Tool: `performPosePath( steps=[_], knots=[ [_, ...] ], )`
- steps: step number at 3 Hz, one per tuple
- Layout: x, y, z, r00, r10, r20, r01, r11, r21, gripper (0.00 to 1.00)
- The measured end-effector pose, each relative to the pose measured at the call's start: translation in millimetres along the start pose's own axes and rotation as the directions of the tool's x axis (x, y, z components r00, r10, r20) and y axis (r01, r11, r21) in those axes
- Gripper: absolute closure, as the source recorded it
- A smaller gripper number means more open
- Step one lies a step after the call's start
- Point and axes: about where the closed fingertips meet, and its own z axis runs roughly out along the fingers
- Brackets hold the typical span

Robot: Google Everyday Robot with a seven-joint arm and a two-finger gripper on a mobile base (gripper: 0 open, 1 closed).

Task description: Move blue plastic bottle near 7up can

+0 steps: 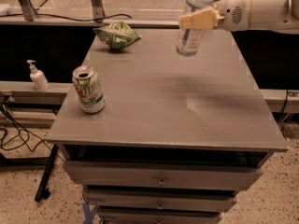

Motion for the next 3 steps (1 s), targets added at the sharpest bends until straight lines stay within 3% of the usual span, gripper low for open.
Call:
performPosePath(
  steps=[1, 3],
  knots=[
    [22, 41, 28, 0.999, -0.022, -0.048, 0.019, 0.9984, -0.054, 1.00],
    [54, 85, 49, 0.996, -0.052, -0.079, 0.043, 0.9932, -0.108, 1.00]
  ],
)
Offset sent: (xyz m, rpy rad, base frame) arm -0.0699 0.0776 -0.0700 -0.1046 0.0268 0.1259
